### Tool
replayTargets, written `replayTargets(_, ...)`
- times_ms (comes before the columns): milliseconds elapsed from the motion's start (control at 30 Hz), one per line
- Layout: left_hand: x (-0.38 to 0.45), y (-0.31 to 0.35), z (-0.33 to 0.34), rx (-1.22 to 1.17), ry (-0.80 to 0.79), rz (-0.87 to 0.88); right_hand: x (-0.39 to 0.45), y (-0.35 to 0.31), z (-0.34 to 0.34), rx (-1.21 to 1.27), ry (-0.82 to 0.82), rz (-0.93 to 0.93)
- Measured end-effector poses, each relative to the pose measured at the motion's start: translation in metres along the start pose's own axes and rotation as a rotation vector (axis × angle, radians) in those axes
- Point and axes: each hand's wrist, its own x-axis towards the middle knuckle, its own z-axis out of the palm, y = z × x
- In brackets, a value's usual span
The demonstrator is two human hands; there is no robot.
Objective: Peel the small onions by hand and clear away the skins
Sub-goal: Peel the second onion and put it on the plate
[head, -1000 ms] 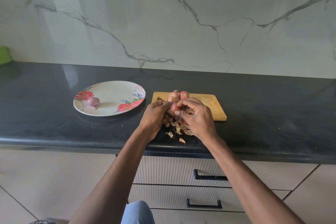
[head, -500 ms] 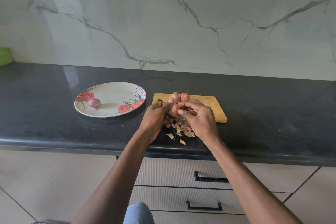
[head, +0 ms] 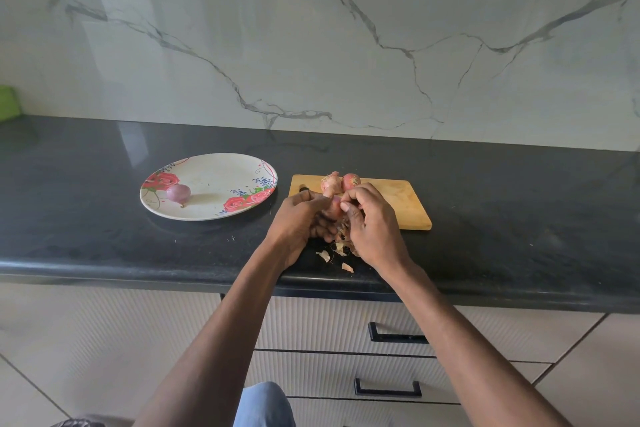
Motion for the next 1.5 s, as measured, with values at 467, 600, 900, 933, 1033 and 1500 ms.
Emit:
replayTargets(467,0.0001,0.0012,-0.0044,-0.227,0.053,-0.012,-0.0047,-0.0025,-0.0001,-0.146,0.016,-0.023)
replayTargets(600,0.0012,0.0003,-0.0056,-0.256,0.046,-0.030,-0.0048,-0.0061,-0.0029,-0.070,0.089,0.007)
replayTargets(900,-0.0038,0.0011,-0.0010,-0.251,-0.011,0.002,-0.0031,-0.0073,-0.0038,0.011,0.145,0.125)
replayTargets(933,-0.0045,0.0013,-0.0008,-0.243,-0.009,0.002,-0.0026,-0.0061,-0.0028,0.015,0.139,0.129)
replayTargets(1033,-0.0049,0.0015,-0.0005,-0.218,0.010,-0.007,-0.0024,-0.0016,-0.0005,0.019,0.138,0.131)
replayTargets(1500,-0.0059,0.0022,0.0012,-0.247,-0.008,-0.023,0.0000,-0.0025,-0.0031,0.004,0.183,0.234)
